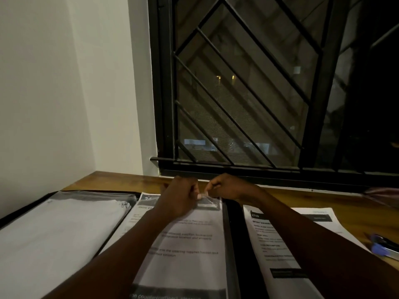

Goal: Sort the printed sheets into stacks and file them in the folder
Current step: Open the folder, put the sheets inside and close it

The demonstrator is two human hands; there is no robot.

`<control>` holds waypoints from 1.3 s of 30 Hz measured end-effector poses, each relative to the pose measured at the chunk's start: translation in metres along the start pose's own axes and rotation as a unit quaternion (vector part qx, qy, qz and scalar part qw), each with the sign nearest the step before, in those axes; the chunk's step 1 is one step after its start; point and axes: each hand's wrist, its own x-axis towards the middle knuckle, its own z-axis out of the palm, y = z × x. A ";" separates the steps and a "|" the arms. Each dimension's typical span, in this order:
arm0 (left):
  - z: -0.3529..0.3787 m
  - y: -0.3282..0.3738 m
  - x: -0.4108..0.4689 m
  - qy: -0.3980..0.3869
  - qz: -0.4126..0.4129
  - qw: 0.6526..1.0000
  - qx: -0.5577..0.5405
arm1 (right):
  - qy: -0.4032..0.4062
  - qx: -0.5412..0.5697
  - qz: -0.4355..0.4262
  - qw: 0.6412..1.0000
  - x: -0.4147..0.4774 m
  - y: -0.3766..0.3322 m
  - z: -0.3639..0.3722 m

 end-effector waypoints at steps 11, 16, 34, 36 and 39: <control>0.007 0.013 -0.016 0.057 -0.035 0.995 0.076 | -0.001 0.045 0.031 0.998 -0.017 -0.012 0.013; 0.008 0.011 -0.014 0.068 -0.039 0.996 0.038 | 0.008 0.031 -0.015 0.999 -0.030 -0.015 0.009; -0.054 0.033 -0.066 0.036 -0.041 0.992 -0.113 | -0.196 0.316 0.127 0.920 -0.124 -0.056 0.022; -0.074 0.037 -0.078 0.004 -0.045 0.993 -0.111 | -0.170 0.326 0.117 0.922 -0.127 -0.072 0.018; -0.104 0.049 -0.103 -0.047 -0.056 0.990 -0.118 | -0.111 0.330 0.109 0.931 -0.127 -0.099 0.016</control>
